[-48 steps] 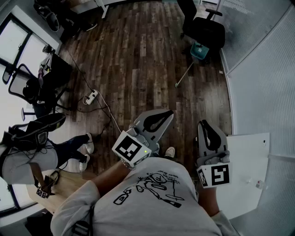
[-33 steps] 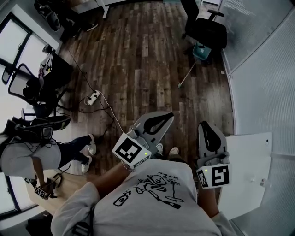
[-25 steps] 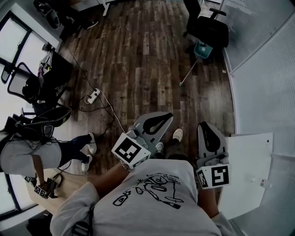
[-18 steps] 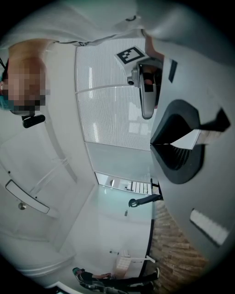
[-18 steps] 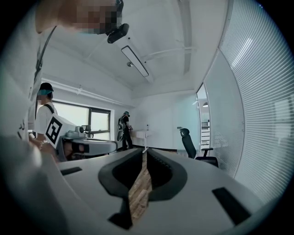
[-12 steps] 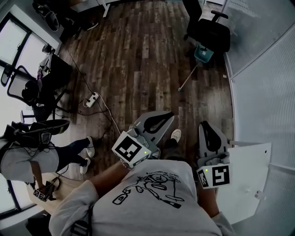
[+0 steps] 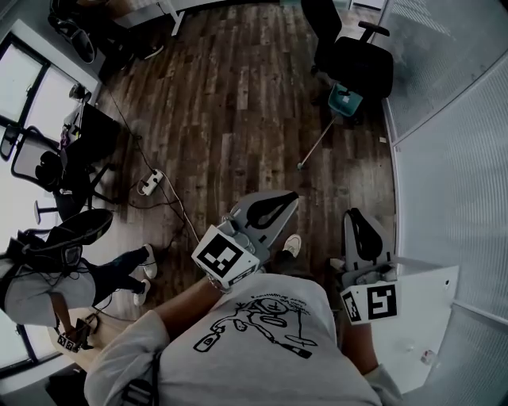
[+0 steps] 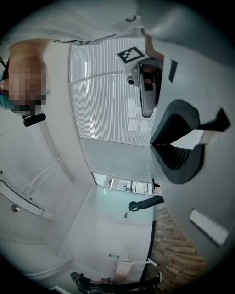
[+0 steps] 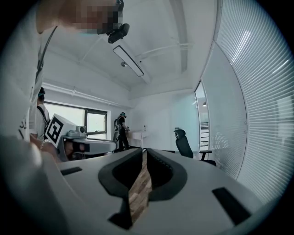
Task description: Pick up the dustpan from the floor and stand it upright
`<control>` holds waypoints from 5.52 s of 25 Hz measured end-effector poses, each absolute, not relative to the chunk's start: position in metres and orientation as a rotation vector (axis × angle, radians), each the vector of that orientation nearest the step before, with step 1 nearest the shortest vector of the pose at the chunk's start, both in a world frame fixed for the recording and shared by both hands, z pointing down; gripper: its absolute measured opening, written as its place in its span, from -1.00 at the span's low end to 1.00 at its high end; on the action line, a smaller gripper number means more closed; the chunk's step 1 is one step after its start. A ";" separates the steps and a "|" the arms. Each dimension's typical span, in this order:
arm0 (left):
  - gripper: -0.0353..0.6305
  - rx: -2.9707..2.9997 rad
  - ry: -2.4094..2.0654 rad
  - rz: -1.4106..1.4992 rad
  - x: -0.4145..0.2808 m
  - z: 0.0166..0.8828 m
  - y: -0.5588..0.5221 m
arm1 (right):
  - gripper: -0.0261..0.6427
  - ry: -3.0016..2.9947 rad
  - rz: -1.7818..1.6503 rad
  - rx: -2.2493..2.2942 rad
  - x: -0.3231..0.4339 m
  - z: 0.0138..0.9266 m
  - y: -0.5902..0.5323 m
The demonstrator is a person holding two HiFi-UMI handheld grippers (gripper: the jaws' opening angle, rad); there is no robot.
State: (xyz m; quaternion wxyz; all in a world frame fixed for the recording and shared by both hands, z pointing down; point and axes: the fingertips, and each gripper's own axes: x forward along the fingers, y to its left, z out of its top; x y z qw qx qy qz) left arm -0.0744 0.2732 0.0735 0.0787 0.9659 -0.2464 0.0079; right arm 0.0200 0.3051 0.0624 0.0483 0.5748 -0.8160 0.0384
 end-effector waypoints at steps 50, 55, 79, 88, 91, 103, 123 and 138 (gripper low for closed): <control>-0.89 2.860 -0.700 0.029 -0.092 0.092 -0.049 | -0.84 -2.470 0.180 1.721 -0.007 0.082 -0.018; -0.89 2.841 -0.714 0.030 -0.080 0.100 -0.053 | -0.84 -2.484 0.197 1.691 0.002 0.090 -0.021; -0.88 2.742 -0.645 0.248 -0.007 0.368 -0.107 | -0.76 -2.358 0.481 1.493 0.071 0.386 -0.062; -0.88 2.896 -0.489 0.408 0.030 0.561 -0.113 | -0.70 -2.321 0.516 1.353 0.090 0.590 -0.086; -0.88 2.885 -0.454 0.417 0.039 0.623 -0.115 | -0.70 -2.338 0.521 1.301 0.095 0.647 -0.086; -0.88 2.856 -0.330 0.458 0.056 0.842 -0.147 | -0.64 -2.332 0.544 1.179 0.096 0.867 -0.118; -0.68 2.780 0.040 0.579 0.068 1.167 -0.121 | -0.52 -2.473 0.475 0.804 0.088 1.189 -0.109; -0.81 2.734 -0.016 0.594 0.081 1.214 -0.098 | -0.76 -2.445 0.549 0.898 0.077 1.235 -0.093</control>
